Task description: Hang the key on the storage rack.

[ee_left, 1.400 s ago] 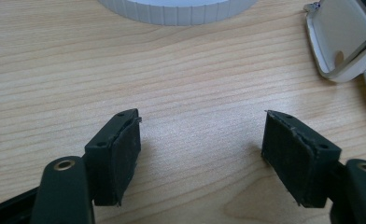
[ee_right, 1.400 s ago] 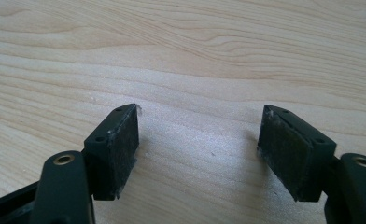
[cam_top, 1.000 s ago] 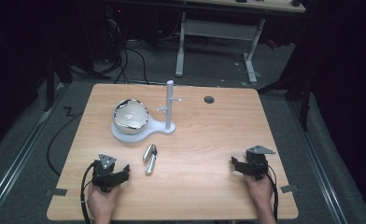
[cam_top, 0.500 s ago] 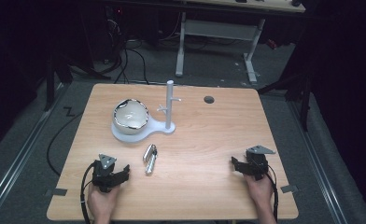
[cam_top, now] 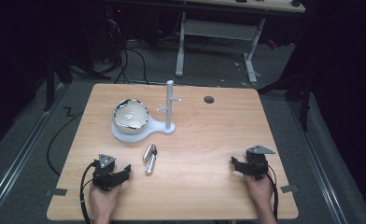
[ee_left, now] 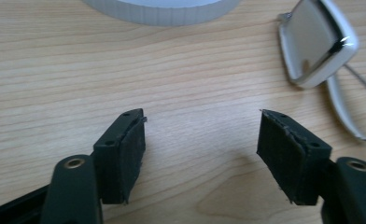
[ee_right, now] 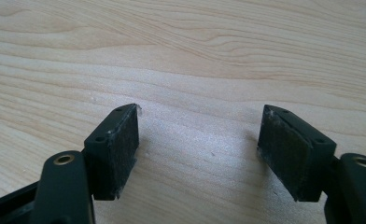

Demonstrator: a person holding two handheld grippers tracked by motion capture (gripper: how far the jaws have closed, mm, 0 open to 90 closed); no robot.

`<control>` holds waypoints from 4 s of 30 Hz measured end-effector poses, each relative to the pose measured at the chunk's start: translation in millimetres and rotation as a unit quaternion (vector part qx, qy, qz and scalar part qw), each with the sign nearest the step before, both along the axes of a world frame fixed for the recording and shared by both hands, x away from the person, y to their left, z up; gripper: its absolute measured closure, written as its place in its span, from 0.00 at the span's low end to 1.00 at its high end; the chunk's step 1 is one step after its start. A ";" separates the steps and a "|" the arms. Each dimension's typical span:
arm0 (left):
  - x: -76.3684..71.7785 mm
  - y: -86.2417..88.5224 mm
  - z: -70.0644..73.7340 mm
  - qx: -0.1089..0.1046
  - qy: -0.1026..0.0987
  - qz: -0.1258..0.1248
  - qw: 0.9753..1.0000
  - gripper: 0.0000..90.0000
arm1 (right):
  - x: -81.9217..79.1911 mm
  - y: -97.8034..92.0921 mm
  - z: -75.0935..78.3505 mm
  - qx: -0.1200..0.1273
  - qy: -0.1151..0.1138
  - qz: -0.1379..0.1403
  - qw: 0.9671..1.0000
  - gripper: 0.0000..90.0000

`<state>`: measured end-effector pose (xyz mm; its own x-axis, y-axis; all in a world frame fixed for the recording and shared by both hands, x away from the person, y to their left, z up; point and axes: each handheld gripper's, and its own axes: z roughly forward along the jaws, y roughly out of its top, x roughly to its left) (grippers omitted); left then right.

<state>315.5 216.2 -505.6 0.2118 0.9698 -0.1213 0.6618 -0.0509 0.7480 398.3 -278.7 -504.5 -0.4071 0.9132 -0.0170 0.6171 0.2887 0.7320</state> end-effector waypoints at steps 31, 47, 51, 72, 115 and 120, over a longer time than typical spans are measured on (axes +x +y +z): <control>25.7 -55.0 29.6 0.011 -0.027 -0.089 0.996 0.46 | 0.0 0.0 0.0 0.000 0.000 0.000 1.000 0.32; 55.4 -63.7 18.7 0.032 0.002 -0.083 0.996 0.59 | -0.1 -0.1 0.0 0.000 0.000 0.000 1.000 0.32; 58.6 -62.1 15.8 0.033 0.007 -0.082 0.996 0.63 | 0.0 0.0 0.0 0.000 0.000 0.000 1.000 0.32; 63.9 -60.6 8.7 0.050 0.021 -0.088 0.995 0.81 | 0.0 0.0 0.0 0.000 0.000 0.000 1.000 0.32; 43.1 -55.1 97.2 0.007 -0.131 -0.111 0.985 0.84 | 0.0 -0.5 0.0 0.001 0.000 0.001 1.000 0.32; 44.9 -53.9 104.0 -0.002 -0.140 -0.113 0.984 0.84 | 0.0 -0.6 0.0 0.001 0.000 0.002 1.000 0.32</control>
<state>360.3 162.3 -401.6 0.4468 0.8941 -0.0307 0.4023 -0.1701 0.8996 398.3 -279.3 -504.4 -0.4105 0.9117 -0.0158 0.6164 0.2902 0.7320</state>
